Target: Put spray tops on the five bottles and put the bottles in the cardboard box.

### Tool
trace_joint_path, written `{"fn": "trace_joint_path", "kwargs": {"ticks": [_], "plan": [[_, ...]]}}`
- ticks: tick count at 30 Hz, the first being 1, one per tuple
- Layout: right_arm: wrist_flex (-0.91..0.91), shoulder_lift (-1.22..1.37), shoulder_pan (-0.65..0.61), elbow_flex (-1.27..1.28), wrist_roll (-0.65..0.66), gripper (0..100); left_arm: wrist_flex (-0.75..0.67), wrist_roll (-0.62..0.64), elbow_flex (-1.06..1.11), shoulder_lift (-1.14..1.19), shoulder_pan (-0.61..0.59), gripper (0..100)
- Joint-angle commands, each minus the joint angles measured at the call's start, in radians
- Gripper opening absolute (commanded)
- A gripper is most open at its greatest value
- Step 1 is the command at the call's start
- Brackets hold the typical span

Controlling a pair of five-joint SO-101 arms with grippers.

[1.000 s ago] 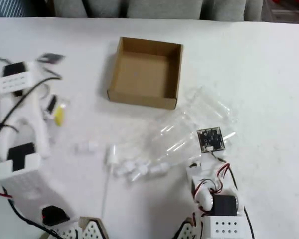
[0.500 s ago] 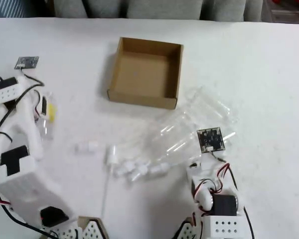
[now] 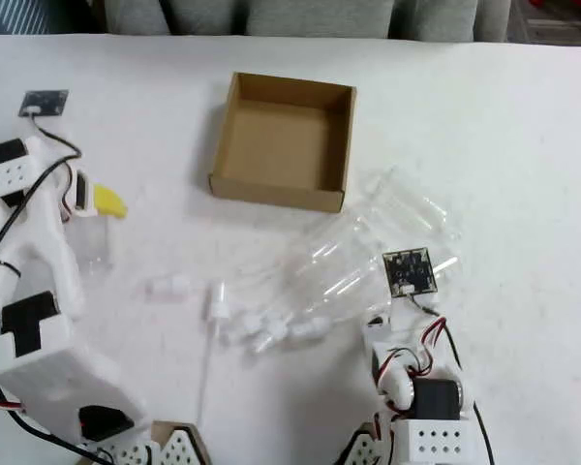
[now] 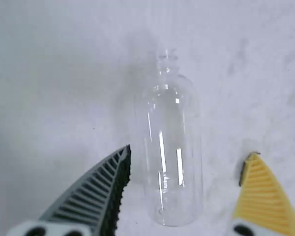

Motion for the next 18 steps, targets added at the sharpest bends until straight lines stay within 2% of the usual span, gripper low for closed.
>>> {"fn": "trace_joint_path", "kwargs": {"ticks": [1,8,12,18], "plan": [[-0.019,-0.010,0.005,0.009,0.009,3.1,0.014,0.005,-0.081,-0.056,0.013,34],[-0.018,-0.010,0.005,0.009,0.009,3.1,0.008,0.012,-0.094,0.013,0.013,34],[-0.018,-0.010,0.005,0.009,0.009,3.1,0.031,0.038,-0.187,0.077,0.012,34],[-0.018,-0.010,0.005,0.009,0.009,3.1,0.138,0.051,-0.379,0.236,0.012,34]]}}
